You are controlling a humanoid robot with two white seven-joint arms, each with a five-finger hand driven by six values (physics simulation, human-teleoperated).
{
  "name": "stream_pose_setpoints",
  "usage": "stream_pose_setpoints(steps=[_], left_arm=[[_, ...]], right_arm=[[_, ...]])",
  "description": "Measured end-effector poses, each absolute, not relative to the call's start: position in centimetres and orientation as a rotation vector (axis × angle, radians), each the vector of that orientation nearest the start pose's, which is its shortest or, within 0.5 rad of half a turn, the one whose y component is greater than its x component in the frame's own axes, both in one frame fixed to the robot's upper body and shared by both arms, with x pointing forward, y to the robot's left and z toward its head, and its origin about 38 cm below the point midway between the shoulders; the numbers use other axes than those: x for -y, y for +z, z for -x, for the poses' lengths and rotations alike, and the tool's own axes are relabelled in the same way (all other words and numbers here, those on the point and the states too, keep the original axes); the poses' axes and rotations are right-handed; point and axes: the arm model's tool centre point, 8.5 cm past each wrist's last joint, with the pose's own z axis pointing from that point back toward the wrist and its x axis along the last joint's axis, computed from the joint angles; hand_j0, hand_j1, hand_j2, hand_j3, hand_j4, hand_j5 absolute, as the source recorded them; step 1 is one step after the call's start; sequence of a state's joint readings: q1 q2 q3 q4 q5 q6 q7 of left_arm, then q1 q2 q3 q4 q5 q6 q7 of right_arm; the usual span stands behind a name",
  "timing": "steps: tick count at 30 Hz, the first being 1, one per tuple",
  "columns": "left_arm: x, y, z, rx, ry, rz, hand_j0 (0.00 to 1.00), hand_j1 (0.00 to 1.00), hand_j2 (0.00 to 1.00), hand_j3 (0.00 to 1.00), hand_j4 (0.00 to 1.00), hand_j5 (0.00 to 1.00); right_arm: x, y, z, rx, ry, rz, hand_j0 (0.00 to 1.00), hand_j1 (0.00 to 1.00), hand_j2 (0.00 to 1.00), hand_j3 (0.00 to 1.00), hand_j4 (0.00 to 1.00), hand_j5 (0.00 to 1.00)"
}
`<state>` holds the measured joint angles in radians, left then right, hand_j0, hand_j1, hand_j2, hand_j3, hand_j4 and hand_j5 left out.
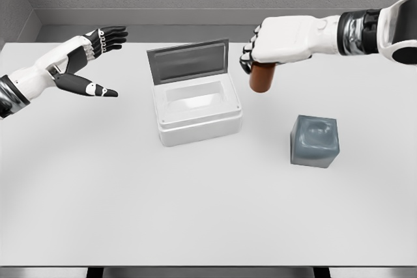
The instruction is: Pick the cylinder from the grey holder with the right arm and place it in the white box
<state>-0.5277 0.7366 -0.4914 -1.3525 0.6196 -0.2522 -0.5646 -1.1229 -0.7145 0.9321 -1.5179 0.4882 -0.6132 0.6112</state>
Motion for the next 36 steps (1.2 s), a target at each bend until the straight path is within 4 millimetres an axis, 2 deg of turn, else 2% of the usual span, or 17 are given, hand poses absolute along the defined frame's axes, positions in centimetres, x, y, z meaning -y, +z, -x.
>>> stream_pose_setpoints(steps=[17,34,35,36], left_arm=[[-32.7,21.1,-45.1,1.661,-0.92,0.34,1.0,1.0,1.0,1.0,1.0,1.0],[-32.8,21.1,-45.2,1.661,-0.919,0.338,1.0,1.0,1.0,1.0,1.0,1.0],[-32.8,21.1,-45.2,1.661,-0.919,0.338,1.0,1.0,1.0,1.0,1.0,1.0],[-32.8,21.1,-45.2,1.661,-0.919,0.338,1.0,1.0,1.0,1.0,1.0,1.0]], right_arm=[[14.7,30.6,-48.6,-1.592,-2.828,-0.63,0.42,0.42,0.42,0.42,0.42,0.42],[12.3,30.1,-48.6,-1.599,-2.805,-0.588,0.42,0.42,0.42,0.42,0.42,0.42],[12.3,30.2,-48.6,-1.599,-2.803,-0.589,0.44,0.44,0.44,0.44,0.44,0.44],[12.3,30.1,-48.7,-1.599,-2.806,-0.588,0.56,0.56,0.56,0.56,0.56,0.56]])
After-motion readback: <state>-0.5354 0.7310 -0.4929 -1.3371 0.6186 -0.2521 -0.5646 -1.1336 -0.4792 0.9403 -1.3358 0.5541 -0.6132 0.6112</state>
